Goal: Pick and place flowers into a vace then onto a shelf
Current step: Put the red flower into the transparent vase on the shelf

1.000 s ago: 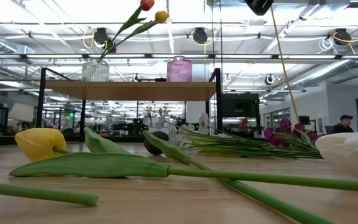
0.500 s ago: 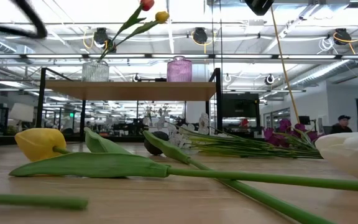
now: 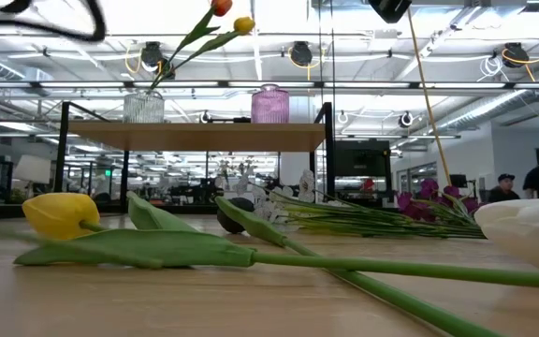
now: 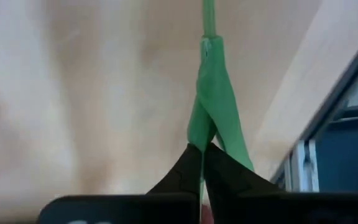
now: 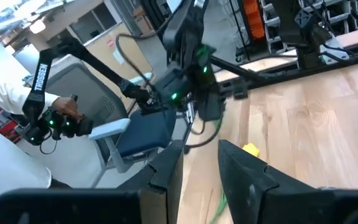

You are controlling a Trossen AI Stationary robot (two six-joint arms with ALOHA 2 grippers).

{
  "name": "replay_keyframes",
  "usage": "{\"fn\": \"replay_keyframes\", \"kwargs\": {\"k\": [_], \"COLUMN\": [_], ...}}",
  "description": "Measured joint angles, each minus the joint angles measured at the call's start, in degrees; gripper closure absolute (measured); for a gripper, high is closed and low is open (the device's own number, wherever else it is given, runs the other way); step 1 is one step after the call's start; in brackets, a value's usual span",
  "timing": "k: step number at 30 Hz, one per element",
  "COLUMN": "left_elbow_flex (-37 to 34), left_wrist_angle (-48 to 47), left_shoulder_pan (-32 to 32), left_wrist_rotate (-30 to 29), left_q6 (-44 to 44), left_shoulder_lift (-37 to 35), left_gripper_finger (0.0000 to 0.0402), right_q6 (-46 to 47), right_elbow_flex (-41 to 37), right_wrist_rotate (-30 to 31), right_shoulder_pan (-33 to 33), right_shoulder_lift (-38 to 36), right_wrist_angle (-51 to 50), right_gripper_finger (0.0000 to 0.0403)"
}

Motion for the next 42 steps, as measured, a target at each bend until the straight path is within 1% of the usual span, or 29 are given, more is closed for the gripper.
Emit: {"fn": "replay_keyframes", "kwargs": {"k": [1, 3, 5, 7, 10, 12, 13, 15, 17, 20, 23, 26, 29, 33, 37, 42], "left_elbow_flex": [0.52, 2.04, 4.53, 7.06, 11.80, 13.35, 13.66, 13.79, 13.78, 13.71, 13.73, 13.73, 13.73, 13.73, 13.73, 13.73], "left_wrist_angle": [-2.77, -8.91, -14.48, -20.24, -29.04, -29.68, -28.44, -27.06, -28.98, -29.39, -28.44, -26.57, -24.43, -20.91, -16.90, -14.13], "left_shoulder_pan": [0.40, 1.05, 2.05, 3.33, 6.13, 8.13, 9.30, 11.24, 13.77, 16.43, 17.87, 19.10, 20.35, 21.32, 22.34, 22.73], "left_wrist_rotate": [-0.65, -3.69, -7.15, -11.89, -18.89, -21.53, -22.42, -24.95, -26.24, -28.03, -30.01, -33.95, -37.09, -40.45, -43.49, -44.44], "left_q6": [0.15, 0.34, 2.04, 4.85, 12.12, 19.74, 23.82, 28.29, 31.15, 34.46, 40.11, 46.31, 49.61, 55.25, 60.28, 63.71], "left_shoulder_lift": [-1.68, -5.45, -9.43, -12.01, -12.91, -12.93, -12.85, -12.38, -11.18, -9.65, -8.64, -7.49, -6.60, -6.22, -6.28, -6.28], "left_gripper_finger": [0.0393, 0.0395, 0.0396, 0.0397, 0.0397, 0.0398, 0.0398, 0.0398, 0.0398, 0.0399, 0.0399, 0.0399, 0.0399, 0.0399, 0.0398, 0.0399], "right_q6": [0.43, 0.90, -0.38, -1.90, -0.96, 0.66, 1.45, 3.01, 4.09, 4.33, 6.75, 11.11, 14.34, 16.14, 17.49, 17.56], "right_elbow_flex": [0.00, -0.02, -0.02, -0.02, -0.02, 0.27, 0.67, 1.70, 2.76, 3.74, 3.85, 3.87, 3.91, 3.91, 3.93, 3.93], "right_wrist_rotate": [0.23, 2.68, 4.58, 4.75, 5.45, 6.06, 6.12, 6.19, 6.13, 5.92, 5.30, 1.27, -0.26, -0.32, -0.13, -0.04], "right_shoulder_pan": [0.00, 0.02, 0.02, -0.02, 0.02, 0.02, 0.02, 0.00, 0.13, 0.17, 0.17, 0.15, 0.52, 1.38, 1.92, 1.90], "right_shoulder_lift": [0.45, 1.83, 4.14, 7.44, 14.96, 20.33, 22.85, 27.22, 30.56, 33.46, 35.23, 37.01, 38.59, 40.63, 41.32, 41.51], "right_wrist_angle": [1.06, 3.66, 8.61, 15.71, 31.08, 39.28, 41.46, 41.94, 39.79, 33.77, 29.45, 29.24, 29.42, 31.71, 31.82, 31.44], "right_gripper_finger": [0.0310, 0.0308, 0.0303, 0.0295, 0.0281, 0.0271, 0.0266, 0.0258, 0.0251, 0.0244, 0.0243, 0.0243, 0.0243, 0.0246, 0.0247, 0.0250]}}
